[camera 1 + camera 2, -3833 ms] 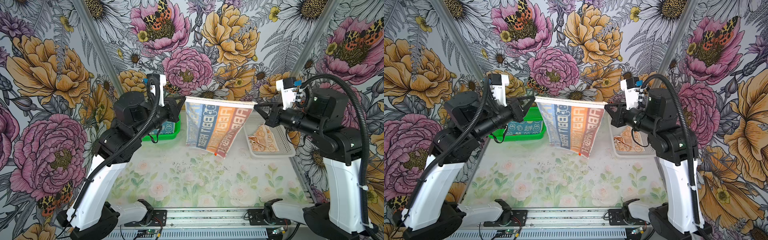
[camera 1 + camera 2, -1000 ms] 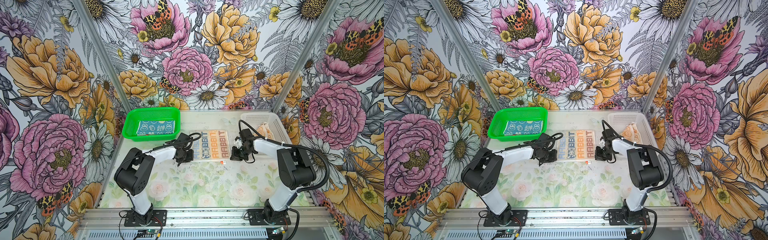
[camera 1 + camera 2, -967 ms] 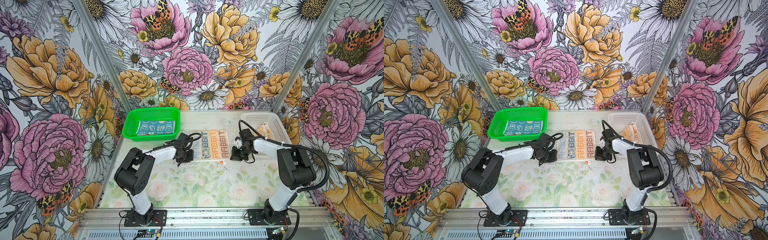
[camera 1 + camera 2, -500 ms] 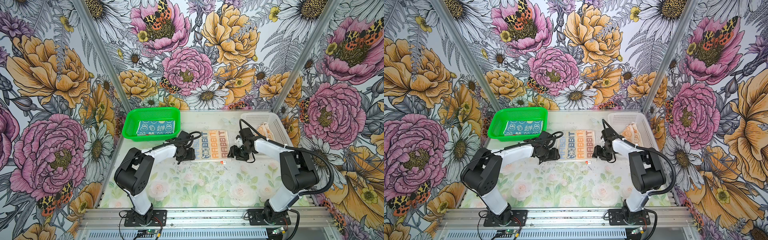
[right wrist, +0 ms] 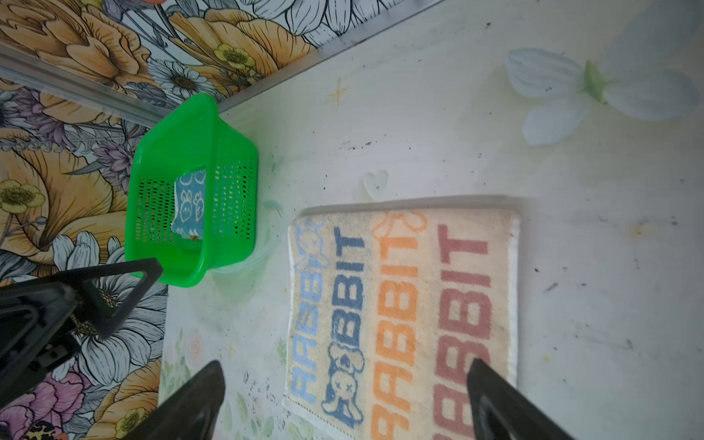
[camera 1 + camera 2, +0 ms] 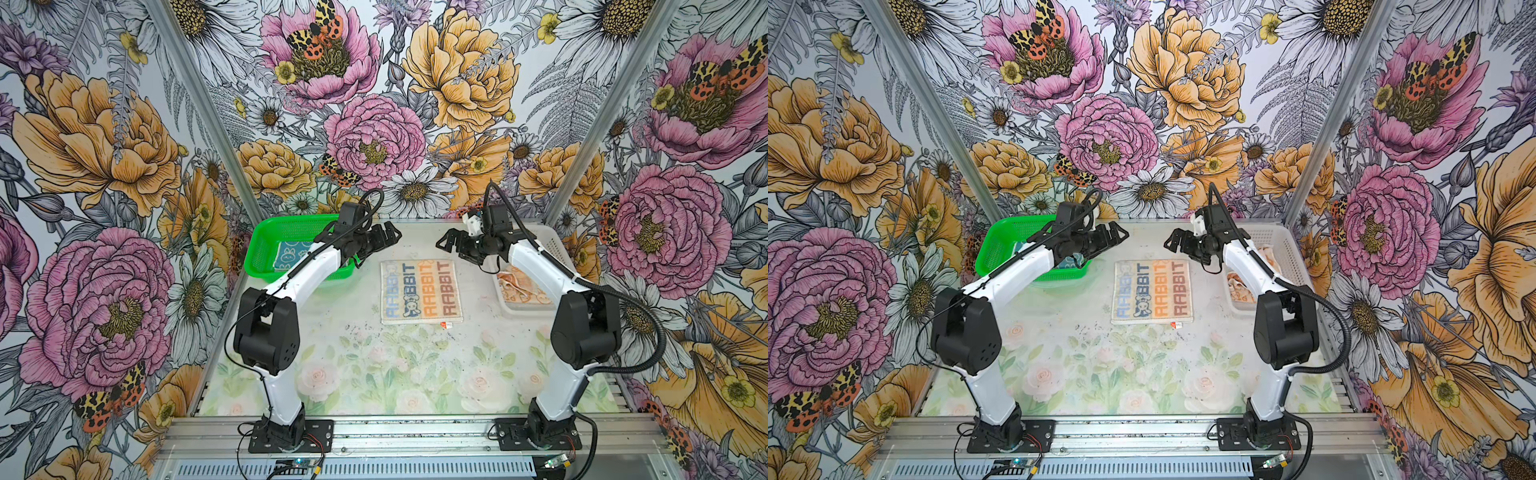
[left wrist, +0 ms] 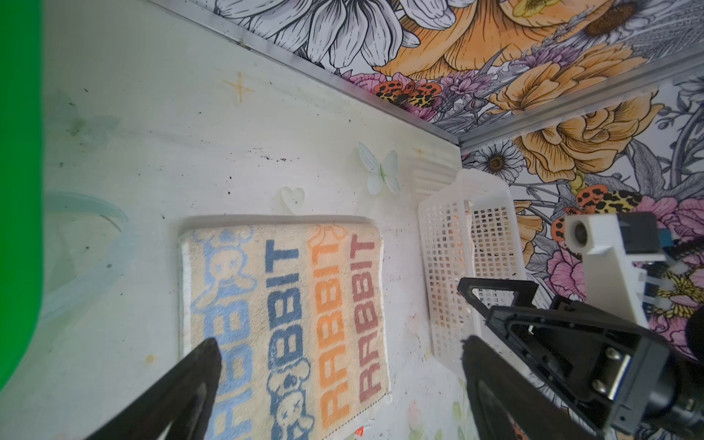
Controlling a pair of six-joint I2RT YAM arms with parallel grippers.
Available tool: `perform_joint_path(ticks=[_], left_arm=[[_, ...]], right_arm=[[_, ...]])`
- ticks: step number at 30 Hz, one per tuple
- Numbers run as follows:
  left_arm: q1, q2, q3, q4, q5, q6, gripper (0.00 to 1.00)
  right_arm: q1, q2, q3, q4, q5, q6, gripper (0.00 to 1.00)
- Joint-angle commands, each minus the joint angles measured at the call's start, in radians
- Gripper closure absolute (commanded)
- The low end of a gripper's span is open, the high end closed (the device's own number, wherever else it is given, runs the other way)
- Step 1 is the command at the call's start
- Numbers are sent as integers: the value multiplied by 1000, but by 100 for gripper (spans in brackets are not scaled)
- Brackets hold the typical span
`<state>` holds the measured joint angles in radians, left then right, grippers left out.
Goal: Fold and stack the towels
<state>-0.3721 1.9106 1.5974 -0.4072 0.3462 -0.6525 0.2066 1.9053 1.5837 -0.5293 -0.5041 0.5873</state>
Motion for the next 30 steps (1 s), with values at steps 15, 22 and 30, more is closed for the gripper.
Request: perform_joint_path(ticks=[15, 22, 30], left_arm=[[-22, 312, 95, 10, 9, 3, 1], [-32, 335, 86, -18, -27, 39, 1], [-55, 283, -26, -20, -73, 51, 1]], right_arm=[[-22, 395, 200, 90, -65, 92, 1], [-24, 407, 158, 89, -36, 62, 1], [-16, 363, 49, 90, -14, 24, 1]])
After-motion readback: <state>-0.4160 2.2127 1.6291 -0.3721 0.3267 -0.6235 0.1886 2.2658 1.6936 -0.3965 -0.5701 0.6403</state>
